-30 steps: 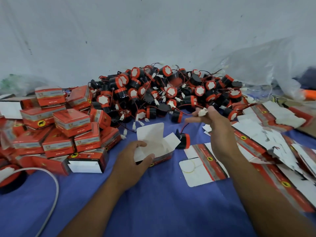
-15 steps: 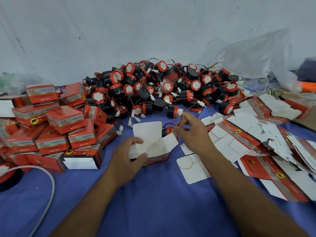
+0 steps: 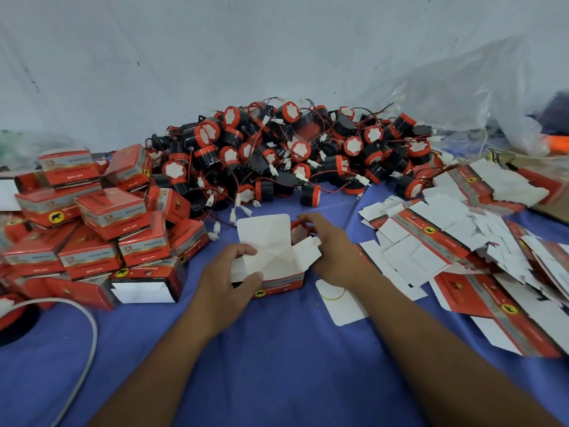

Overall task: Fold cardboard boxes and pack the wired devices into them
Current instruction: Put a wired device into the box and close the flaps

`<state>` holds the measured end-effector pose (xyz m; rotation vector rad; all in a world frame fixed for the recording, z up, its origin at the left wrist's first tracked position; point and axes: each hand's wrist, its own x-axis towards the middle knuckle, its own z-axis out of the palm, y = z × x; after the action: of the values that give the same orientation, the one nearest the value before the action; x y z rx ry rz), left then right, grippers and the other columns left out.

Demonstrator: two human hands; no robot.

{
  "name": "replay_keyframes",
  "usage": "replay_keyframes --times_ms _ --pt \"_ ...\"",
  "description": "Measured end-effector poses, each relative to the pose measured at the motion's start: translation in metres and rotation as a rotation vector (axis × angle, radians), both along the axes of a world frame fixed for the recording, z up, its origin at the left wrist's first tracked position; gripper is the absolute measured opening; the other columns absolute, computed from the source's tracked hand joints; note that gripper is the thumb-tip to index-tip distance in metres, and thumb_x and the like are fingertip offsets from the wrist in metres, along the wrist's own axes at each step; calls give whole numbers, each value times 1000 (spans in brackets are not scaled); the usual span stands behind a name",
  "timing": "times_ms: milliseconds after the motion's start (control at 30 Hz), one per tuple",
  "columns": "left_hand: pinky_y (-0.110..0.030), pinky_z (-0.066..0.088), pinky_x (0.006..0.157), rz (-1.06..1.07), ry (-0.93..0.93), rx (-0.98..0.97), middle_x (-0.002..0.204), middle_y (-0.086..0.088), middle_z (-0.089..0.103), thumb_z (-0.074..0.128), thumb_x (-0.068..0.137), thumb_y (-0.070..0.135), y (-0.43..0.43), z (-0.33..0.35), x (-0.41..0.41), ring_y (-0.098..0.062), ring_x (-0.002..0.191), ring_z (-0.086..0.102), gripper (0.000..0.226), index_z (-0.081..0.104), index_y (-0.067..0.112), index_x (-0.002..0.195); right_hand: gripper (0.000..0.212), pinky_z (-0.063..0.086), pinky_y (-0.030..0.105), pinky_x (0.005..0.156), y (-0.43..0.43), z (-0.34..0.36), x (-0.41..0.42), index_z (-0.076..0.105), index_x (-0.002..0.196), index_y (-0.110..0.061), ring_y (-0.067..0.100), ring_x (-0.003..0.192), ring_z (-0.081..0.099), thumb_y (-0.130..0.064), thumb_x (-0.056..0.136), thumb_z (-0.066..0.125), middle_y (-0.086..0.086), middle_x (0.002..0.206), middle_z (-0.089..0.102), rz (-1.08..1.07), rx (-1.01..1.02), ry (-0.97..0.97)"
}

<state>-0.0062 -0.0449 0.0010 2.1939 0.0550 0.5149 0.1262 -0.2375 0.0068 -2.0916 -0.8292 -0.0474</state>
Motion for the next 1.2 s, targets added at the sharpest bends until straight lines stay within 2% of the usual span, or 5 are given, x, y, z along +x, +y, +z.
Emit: replay_keyframes --times_ms 100,267,733,1067,1200 --pt "-1 36 79 30 -10 -8 115 19 55 60 78 34 1 0 0 11 106 49 41 58 19 116 42 44 9 68 -5 15 5 58 120 -26 6 83 63 -20 84 78 -9 104 68 -186 144 -6" --pt "-2 39 76 57 -18 0 117 18 56 76 85 24 2 -3 1 -4 104 55 36 56 24 115 37 50 13 69 -30 63 -8 59 112 -44 -1 83 65 -41 80 77 -25 98 69 -102 345 -39" --pt "-5 40 91 -93 -70 24 123 24 59 76 83 32 -2 5 -4 13 113 52 47 53 40 123 28 43 26 83 14 50 -44 70 112 -11 18 101 57 -32 94 67 -6 116 59 231 -473 -201" --pt "-21 46 88 -39 -61 153 103 3 63 78 84 24 -3 4 -4 -12 99 60 28 72 16 110 10 47 21 65 -26 74 -22 61 95 -25 6 73 59 -26 103 55 -10 84 65 203 4 77" --pt "-16 45 83 -39 -69 158 100 2 63 78 83 22 -3 4 -4 -12 95 60 26 72 16 107 20 54 26 68 -31 75 -21 58 118 -24 9 81 68 -24 99 62 -10 102 68 171 44 102"
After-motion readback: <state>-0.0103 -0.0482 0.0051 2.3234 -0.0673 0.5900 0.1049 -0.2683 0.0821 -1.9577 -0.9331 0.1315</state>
